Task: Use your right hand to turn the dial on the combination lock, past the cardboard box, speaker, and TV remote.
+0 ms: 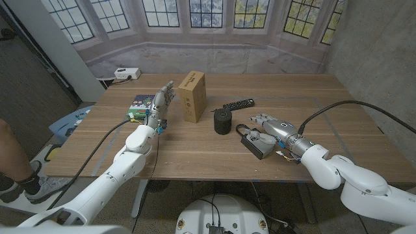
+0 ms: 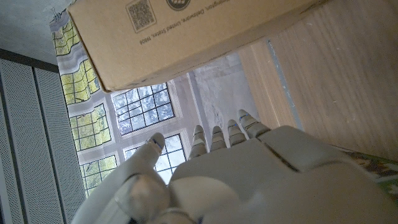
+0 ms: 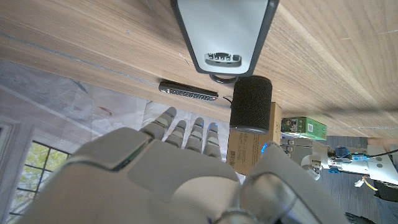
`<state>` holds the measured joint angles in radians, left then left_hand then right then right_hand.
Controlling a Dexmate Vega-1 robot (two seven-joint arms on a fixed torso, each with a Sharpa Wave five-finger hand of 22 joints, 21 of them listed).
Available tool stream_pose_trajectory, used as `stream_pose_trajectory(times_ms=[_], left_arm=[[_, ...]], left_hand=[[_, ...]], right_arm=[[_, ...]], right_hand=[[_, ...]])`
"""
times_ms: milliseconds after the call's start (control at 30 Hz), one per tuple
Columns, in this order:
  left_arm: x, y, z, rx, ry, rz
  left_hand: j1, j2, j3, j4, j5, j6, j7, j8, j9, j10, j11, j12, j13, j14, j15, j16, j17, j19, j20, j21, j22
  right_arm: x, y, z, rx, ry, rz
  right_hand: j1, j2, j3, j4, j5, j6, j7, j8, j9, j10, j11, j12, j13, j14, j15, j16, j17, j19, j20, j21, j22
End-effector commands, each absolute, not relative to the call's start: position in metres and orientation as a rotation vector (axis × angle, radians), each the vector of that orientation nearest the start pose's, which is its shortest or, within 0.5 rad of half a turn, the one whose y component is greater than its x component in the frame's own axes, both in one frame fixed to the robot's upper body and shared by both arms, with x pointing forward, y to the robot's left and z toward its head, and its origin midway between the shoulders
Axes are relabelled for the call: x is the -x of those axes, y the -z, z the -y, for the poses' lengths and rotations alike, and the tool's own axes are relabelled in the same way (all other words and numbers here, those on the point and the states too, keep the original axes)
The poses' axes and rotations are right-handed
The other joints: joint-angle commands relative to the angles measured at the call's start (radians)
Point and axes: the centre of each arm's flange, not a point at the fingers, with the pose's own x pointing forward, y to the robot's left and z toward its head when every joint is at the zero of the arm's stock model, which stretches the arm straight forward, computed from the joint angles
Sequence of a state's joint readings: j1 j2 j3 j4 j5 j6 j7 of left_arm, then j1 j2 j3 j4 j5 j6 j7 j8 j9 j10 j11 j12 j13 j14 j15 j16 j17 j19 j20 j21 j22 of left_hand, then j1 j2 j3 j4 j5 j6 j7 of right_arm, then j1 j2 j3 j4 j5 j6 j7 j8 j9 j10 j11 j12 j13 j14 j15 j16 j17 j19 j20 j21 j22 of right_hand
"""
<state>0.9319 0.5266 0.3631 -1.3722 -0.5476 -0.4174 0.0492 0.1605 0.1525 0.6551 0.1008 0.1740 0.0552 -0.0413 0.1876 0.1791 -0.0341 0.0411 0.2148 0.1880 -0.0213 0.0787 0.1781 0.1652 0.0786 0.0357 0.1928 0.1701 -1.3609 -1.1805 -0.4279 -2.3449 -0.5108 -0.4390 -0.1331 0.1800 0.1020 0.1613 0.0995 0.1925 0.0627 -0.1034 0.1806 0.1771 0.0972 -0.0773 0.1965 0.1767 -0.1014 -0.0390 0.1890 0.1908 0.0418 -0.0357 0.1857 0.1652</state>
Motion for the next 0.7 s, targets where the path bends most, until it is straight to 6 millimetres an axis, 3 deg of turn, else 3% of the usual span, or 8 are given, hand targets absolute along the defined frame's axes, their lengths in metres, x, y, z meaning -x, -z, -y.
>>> stream_pose_trajectory(times_ms=[33,233,433,567,700], left_arm=[[-0.624,0.042,-0.288,-0.029,0.159,0.696],[-0.624,0.042,-0.287,-0.027,0.155,0.693],[-0.623,0.043,-0.289,-0.029,0.149,0.69],[-0.623,0.043,-0.289,-0.031,0.146,0.69],[-0.624,0.043,-0.288,-0.034,0.148,0.688]], left_hand=[[-0.001,-0.001,0.01,-0.001,0.001,0.001,-0.005,-0.003,0.004,0.002,0.004,-0.002,0.005,0.0,0.005,0.0,0.005,0.005,0.002,0.0,0.002],[-0.001,-0.001,0.011,-0.002,0.001,-0.006,-0.007,-0.005,0.004,0.004,0.004,-0.002,0.005,0.001,0.005,0.0,0.005,0.005,0.003,0.0,0.002],[-0.001,-0.001,0.011,-0.002,0.001,-0.015,-0.012,-0.008,0.004,0.002,0.003,-0.003,0.005,0.001,0.005,0.0,0.005,0.006,0.003,0.0,0.002],[-0.001,0.0,0.012,-0.002,0.0,-0.025,-0.012,-0.011,0.004,0.001,0.004,-0.004,0.005,0.002,0.004,0.0,0.005,0.007,0.003,0.0,0.002],[0.0,0.0,0.012,-0.002,0.0,-0.03,-0.013,-0.011,0.004,0.002,0.005,-0.004,0.005,0.002,0.005,0.0,0.005,0.007,0.002,0.0,0.002]], right_arm=[[-0.45,0.1,0.223,1.502,-0.139,0.563],[-0.45,0.102,0.224,1.477,-0.141,0.569],[-0.451,0.107,0.222,1.467,-0.156,0.57],[-0.452,0.11,0.223,1.446,-0.156,0.579],[-0.453,0.113,0.221,1.449,-0.162,0.57]], right_hand=[[-0.003,-0.002,0.002,-0.007,0.006,-0.031,-0.012,-0.008,0.002,0.022,0.001,0.007,0.004,0.001,-0.01,0.006,0.001,0.011,-0.025,0.006,0.004],[0.004,0.001,0.01,-0.017,0.008,-0.095,-0.025,-0.017,0.002,0.028,-0.001,0.003,0.005,0.005,-0.011,0.006,-0.003,0.017,-0.026,0.007,0.003],[0.015,0.005,0.019,-0.03,0.009,-0.118,-0.053,-0.008,0.003,0.055,0.002,0.007,0.006,0.023,-0.014,0.011,-0.006,0.038,-0.026,0.012,0.003],[0.039,0.017,0.038,-0.051,0.01,-0.14,-0.085,-0.005,0.003,0.079,-0.008,0.009,0.006,0.036,-0.023,0.012,-0.009,0.051,-0.028,0.012,0.003],[0.051,0.018,0.046,-0.063,0.009,-0.143,-0.089,-0.001,0.003,0.106,-0.007,0.015,0.007,0.047,-0.023,0.014,-0.01,0.056,-0.028,0.011,0.002]])
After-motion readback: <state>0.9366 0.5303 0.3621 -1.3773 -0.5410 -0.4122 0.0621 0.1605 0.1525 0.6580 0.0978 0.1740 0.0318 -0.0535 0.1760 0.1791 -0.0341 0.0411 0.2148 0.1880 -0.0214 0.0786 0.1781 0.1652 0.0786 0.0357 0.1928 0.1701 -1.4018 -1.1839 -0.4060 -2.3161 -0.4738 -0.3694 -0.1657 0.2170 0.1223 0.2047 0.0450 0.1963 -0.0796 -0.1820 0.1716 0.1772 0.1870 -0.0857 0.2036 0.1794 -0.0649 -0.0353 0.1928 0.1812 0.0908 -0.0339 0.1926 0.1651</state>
